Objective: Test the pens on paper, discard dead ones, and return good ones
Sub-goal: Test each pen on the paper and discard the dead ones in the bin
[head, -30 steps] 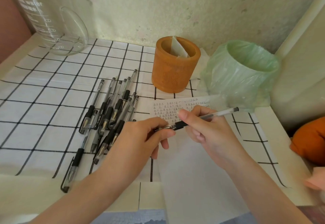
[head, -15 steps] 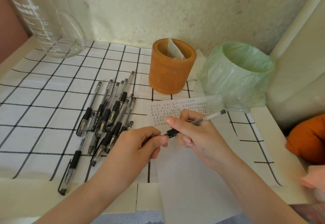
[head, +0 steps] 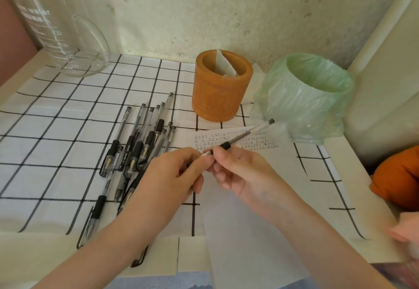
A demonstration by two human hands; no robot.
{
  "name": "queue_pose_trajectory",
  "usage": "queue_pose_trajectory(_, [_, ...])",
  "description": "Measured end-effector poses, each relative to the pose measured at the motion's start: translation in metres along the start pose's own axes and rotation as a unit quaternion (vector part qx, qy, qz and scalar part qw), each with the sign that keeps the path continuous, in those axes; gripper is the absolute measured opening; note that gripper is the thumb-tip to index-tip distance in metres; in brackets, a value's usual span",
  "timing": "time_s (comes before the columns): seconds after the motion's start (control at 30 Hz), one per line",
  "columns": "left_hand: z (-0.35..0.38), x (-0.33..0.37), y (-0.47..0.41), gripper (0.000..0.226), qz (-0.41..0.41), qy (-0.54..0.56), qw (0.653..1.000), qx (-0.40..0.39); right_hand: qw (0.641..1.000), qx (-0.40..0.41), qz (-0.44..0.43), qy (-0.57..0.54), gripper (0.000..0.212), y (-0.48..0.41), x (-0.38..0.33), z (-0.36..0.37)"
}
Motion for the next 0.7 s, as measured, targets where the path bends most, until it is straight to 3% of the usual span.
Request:
queue_pose_trajectory(0.13, [-0.008, -0.001, 0.001, 0.047, -0.007, -0.186, 0.982, 0.031, 0.996, 0.083, 0.014, -0.023, 0.028, -0.005, -0.005, -0.023])
queue_pose_trajectory(0.23, [-0.028, 0.006, 0.006, 0.043, 0.011, -0.418, 0.902, 0.108, 0.989, 0.146, 0.032, -0.022, 0.029, -0.009, -0.006, -0.042])
queue_pose_trajectory(0.3, [-0.036, 0.005, 0.009, 0.036, -0.008, -0.501, 0.857, 0.120, 0.988, 0.147, 0.044, -0.006, 0.032, -0.013, -0.007, -0.044])
queue_pose_trajectory(0.5, [-0.034, -0.003, 0.013, 0.035, -0.019, -0.620, 0.776, 0.110, 0.982, 0.179, 0.002, 0.063, 0.018, -0.021, -0.013, -0.049])
queue_pose_trajectory(0.7, [-0.036, -0.001, 0.012, 0.027, -0.020, -0.607, 0.782, 0.138, 0.978, 0.186, -0.021, 0.095, 0.018, -0.013, -0.021, -0.054])
Point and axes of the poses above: each hand's wrist, its own y-axis away from the middle knuckle, its own z-axis out of the palm, x = y × z, the point moved 9 cm from there along -y, towards the middle knuckle, and after that the axes turned 2 degrees about -z, right-handed, at the moved point
